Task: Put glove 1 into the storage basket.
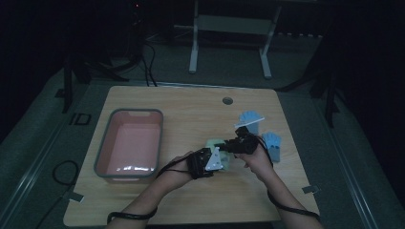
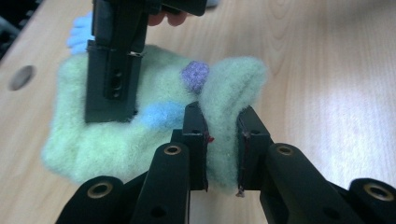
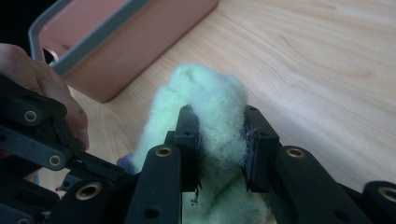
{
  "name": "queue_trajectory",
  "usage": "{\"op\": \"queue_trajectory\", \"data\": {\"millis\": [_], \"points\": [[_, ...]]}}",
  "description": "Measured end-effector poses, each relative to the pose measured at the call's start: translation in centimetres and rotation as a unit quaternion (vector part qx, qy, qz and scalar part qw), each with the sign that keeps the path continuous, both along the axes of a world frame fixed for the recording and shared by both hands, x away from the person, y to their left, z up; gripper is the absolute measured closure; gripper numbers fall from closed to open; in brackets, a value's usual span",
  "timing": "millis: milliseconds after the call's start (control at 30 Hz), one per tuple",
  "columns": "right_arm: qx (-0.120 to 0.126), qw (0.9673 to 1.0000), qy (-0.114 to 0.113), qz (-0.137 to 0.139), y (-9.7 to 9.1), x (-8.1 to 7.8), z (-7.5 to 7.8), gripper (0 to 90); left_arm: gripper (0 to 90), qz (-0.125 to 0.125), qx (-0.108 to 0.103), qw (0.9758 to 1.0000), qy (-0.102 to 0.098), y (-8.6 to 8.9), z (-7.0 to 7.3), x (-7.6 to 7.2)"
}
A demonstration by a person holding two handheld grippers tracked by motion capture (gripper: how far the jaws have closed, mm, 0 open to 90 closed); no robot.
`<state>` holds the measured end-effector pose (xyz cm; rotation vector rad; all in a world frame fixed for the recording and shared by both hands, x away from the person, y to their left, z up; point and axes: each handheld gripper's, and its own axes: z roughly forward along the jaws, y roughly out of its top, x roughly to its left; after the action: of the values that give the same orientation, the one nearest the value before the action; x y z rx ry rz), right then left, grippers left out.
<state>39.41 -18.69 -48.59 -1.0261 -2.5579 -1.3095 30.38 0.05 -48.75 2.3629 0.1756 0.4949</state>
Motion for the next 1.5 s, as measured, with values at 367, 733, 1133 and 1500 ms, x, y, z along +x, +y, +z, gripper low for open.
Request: {"op": "queue_trajectory", "data": {"millis": [367, 733, 1133, 1500], "points": [[0.000, 0.9996, -0.013, 0.026, 4.2, 0.3, 2.6, 71.4, 78.1, 0.023, 0.019, 0.9995, -0.014, 3.4, 3.0, -0.7], [0.002, 0.9986, -0.023, 0.046, 8.6, 1.0, 4.9, 71.5, 78.1, 0.051, 0.033, 0.9976, -0.033, 7.1, 5.0, -0.9], [-0.003, 0.9967, -0.031, 0.076, 14.0, 1.4, 5.9, 71.5, 78.1, 0.091, 0.066, 0.9928, -0.042, 11.5, 6.0, -1.7], [0.002, 0.9941, -0.026, 0.105, 19.2, 1.4, 5.8, 71.4, 78.1, 0.127, 0.069, 0.9890, -0.033, 16.0, 5.6, -2.6]]}}
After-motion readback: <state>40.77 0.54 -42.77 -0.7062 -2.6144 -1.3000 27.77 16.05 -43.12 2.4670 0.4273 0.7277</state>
